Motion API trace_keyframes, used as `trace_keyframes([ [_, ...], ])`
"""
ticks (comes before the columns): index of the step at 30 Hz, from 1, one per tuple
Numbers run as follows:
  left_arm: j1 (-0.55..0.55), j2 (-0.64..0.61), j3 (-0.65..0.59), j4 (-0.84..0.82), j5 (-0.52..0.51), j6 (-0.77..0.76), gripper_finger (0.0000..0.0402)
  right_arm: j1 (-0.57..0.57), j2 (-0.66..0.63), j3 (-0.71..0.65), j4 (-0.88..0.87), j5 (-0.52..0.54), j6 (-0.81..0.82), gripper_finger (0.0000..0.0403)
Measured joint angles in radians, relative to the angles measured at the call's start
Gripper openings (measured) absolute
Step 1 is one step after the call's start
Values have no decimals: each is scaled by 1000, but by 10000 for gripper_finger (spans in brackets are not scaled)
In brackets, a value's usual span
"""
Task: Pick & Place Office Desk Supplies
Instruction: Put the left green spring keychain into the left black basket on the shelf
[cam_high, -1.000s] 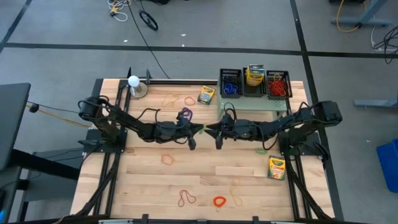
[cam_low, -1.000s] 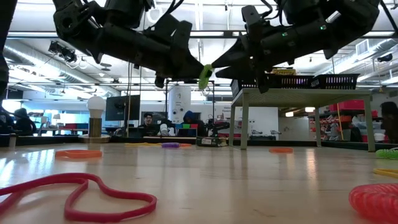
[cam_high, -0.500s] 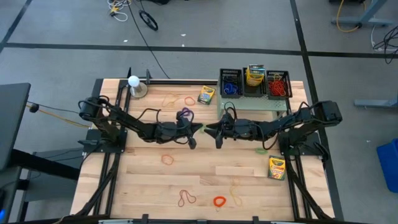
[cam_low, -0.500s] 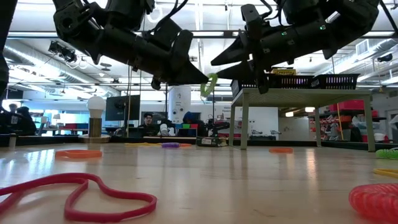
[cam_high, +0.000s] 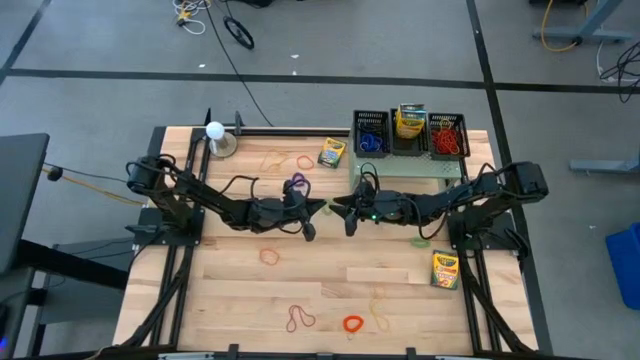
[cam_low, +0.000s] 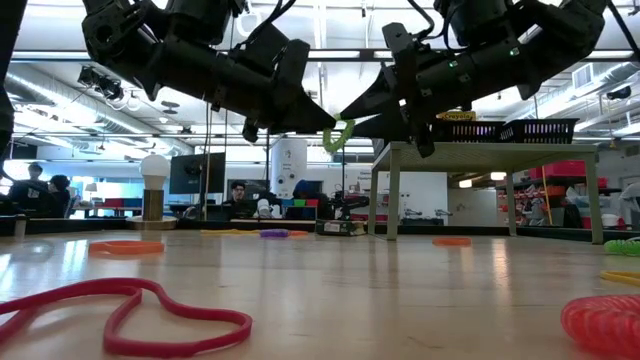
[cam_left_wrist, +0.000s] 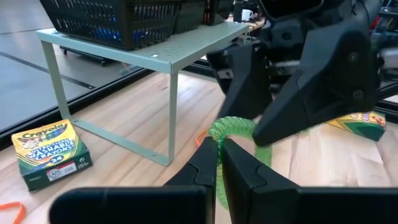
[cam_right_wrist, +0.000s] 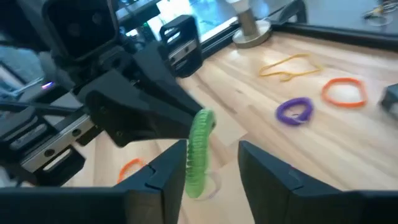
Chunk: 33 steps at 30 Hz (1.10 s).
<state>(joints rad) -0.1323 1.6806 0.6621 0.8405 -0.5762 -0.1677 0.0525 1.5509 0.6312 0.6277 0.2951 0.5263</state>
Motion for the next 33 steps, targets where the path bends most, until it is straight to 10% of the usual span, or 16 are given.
trace_keyframes([
  [12, -19, -6, 0, -2, 33, -6, 74, 7, -2, 0, 11, -67, -132, 17],
  [24, -19, -151, 1, -204, 127, -14, 204, 48, -2, 0, 17, -26, -236, 10],
  [33, -57, -281, -56, -211, 148, 69, 223, -13, -94, 108, -159, -2, -420, 12],
])
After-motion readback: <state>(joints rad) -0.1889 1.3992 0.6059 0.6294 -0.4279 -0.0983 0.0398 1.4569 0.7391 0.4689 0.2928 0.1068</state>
